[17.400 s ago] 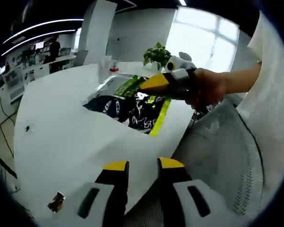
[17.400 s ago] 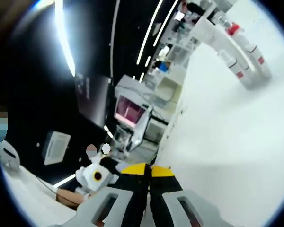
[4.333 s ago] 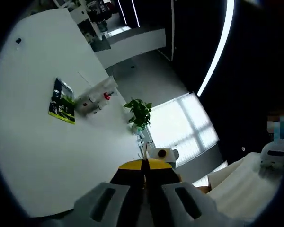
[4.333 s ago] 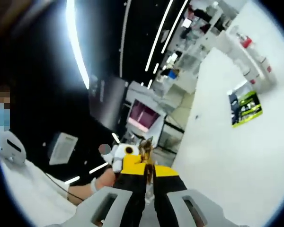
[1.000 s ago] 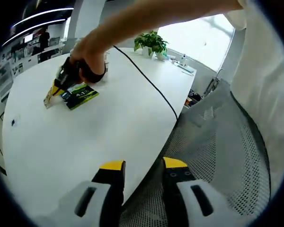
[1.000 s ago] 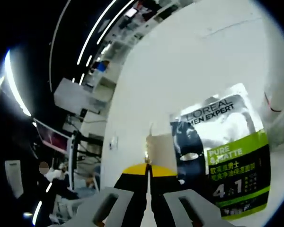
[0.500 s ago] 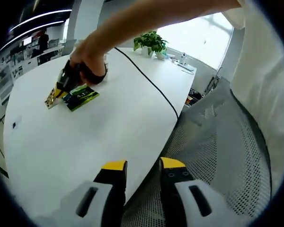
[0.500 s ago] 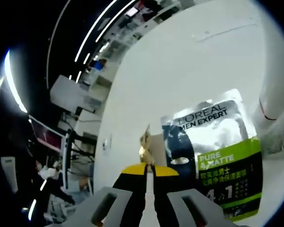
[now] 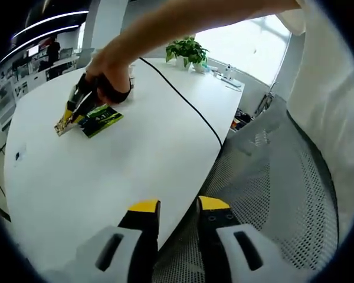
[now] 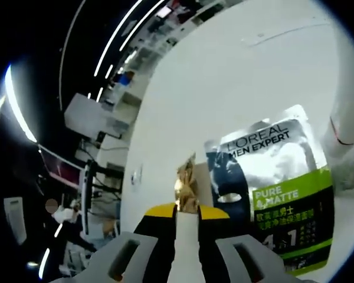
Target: Arrange the skincare products in the storage area until every visible bottle or jar stands upright without overlapping.
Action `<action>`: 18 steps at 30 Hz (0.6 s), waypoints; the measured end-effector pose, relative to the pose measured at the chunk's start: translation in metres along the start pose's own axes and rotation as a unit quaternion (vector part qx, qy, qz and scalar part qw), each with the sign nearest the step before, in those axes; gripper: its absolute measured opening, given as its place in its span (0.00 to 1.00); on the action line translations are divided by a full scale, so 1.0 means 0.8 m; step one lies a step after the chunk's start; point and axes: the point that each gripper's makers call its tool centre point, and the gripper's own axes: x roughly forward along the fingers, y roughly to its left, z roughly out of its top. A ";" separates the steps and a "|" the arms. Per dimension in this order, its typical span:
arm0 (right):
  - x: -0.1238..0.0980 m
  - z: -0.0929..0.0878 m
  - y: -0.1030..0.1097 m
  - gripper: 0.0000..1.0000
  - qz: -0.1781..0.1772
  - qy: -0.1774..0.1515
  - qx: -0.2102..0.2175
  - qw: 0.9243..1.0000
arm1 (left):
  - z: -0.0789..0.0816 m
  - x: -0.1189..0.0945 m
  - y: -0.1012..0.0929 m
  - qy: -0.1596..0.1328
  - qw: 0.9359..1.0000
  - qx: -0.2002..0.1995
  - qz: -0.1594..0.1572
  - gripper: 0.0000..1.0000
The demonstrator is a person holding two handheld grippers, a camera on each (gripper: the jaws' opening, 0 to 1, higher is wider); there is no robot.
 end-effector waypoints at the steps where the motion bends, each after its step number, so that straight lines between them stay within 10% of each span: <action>1: 0.001 0.001 0.001 0.15 -0.001 -0.002 -0.005 1.000 | 0.000 0.000 0.000 0.000 1.000 0.000 0.000 0.20; 18: -0.009 0.003 0.004 0.19 -0.025 -0.002 -0.080 0.997 | -0.002 0.001 -0.004 0.004 1.000 0.000 -0.008 0.18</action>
